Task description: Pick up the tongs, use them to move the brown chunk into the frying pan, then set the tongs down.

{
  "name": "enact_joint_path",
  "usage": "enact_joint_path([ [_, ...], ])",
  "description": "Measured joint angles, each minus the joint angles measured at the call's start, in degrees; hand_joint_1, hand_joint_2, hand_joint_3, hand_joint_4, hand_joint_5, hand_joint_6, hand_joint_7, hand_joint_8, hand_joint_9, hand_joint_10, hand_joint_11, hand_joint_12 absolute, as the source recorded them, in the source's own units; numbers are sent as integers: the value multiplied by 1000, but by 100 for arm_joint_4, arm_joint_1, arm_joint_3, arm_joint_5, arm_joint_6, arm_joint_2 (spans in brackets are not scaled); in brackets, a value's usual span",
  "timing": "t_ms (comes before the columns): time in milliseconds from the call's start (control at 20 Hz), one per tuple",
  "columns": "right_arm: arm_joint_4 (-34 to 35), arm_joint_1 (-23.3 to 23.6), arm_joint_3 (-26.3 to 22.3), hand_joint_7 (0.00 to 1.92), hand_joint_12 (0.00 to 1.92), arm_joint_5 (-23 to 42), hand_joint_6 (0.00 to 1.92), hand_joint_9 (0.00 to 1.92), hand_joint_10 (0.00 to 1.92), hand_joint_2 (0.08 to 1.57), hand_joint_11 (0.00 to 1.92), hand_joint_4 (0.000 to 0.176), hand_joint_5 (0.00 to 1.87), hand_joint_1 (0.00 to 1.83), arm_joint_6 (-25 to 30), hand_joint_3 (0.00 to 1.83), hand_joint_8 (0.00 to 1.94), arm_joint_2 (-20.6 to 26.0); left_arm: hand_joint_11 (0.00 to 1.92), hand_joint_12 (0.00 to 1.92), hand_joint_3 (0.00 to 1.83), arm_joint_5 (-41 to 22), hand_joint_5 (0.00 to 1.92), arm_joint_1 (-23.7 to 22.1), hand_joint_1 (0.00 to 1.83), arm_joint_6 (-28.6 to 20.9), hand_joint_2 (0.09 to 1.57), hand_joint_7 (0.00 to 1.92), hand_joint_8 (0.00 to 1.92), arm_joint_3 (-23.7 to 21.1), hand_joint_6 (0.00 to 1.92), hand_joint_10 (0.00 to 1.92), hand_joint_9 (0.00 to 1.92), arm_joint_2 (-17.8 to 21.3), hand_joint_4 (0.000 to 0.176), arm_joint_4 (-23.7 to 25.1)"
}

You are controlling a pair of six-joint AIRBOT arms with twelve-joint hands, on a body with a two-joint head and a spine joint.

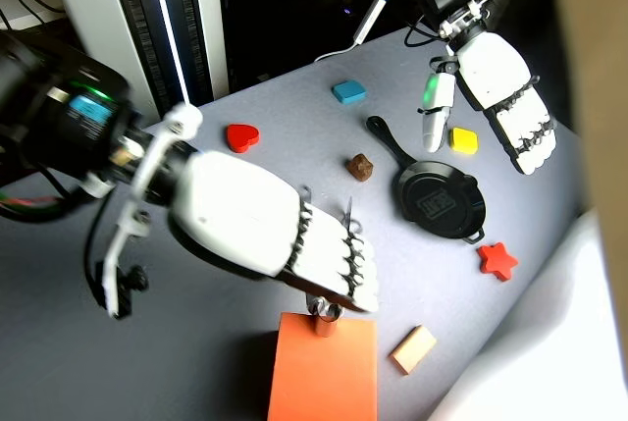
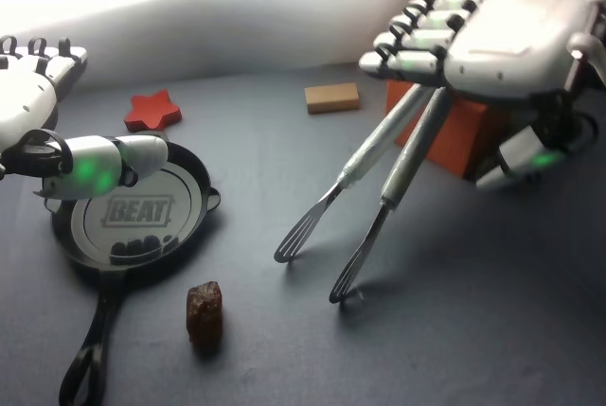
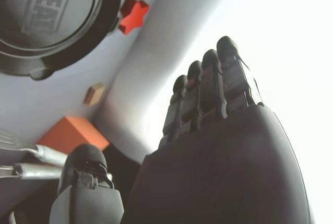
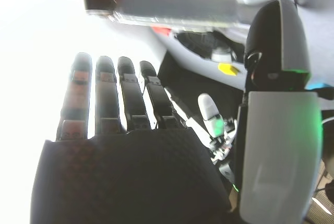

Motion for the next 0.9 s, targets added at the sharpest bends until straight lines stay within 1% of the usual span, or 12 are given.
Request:
enact_joint_path([
  [50, -2, 98, 133, 0, 0, -136, 0, 0, 0, 853, 0, 0, 0, 1012, -4, 0, 0, -125, 0, 177, 3, -9, 0, 0, 4, 15, 1074, 30, 1, -13, 0, 2, 23, 2, 0, -17],
  [150, 0, 227, 382, 0, 0, -409, 0, 0, 0, 854, 0, 0, 0, 1031, -7, 0, 0, -372, 0, 200, 0, -13, 14, -11, 51, 63, 1065, 39, 3, -42, 4, 5, 34, 2, 0, -59],
  [250, 20, 382, 579, 0, 0, -807, 0, 0, 0, 870, 0, 0, 0, 1046, -24, 0, 0, -599, 0, 212, 0, -46, 10, -22, 33, 131, 1066, 34, 0, -79, 1, 2, 33, 2, 0, -219],
  [400, 17, 490, 767, 0, 0, -1198, 0, 0, 0, 876, 0, 0, 0, 1023, -50, 0, 0, -815, 0, 194, 1, -13, 16, -22, 5, 131, 1066, 38, 1, -94, 2, 2, 35, 2, 0, -323],
  [500, 15, 509, 855, 0, 0, -1456, 0, 0, 0, 863, 0, 0, 0, 1032, -98, 0, 0, -955, 0, 199, 2, 42, 37, -22, 24, 131, 1069, 51, 5, -107, 9, 6, 49, 2, 0, -376],
  [550, 20, 505, 855, 0, 0, -1532, 0, 0, 0, 870, 0, 0, 0, 1018, -133, 0, 0, -997, 0, 251, 0, 42, 43, -24, 31, 131, 1065, 55, 4, -118, 8, 6, 55, 2, 0, -393],
  [600, 28, 503, 868, 0, 0, -1574, 0, 0, 0, 870, 0, 0, 0, 997, -133, 0, 0, -1040, 0, 201, 3, 55, 17, -22, 5, 131, 1075, 27, 1, -118, 2, 2, 29, 2, 0, -404],
  [750, 52, 472, 1051, 0, 0, -1596, 0, 0, 0, 881, 0, 0, 0, 1007, -133, 0, 0, -1272, 0, 231, 0, 76, 30, -66, 12, 140, 1077, 53, 5, -92, 4, 5, 48, 2, 0, -424],
  [900, 39, 328, 1220, 0, 0, -1615, 0, 0, 0, 872, 0, 0, 0, 1015, -131, 0, 0, -1460, 0, 172, 0, -33, 29, -76, 0, 142, 1076, 42, 1, -94, 3, 1, 35, 2, 0, -437],
])
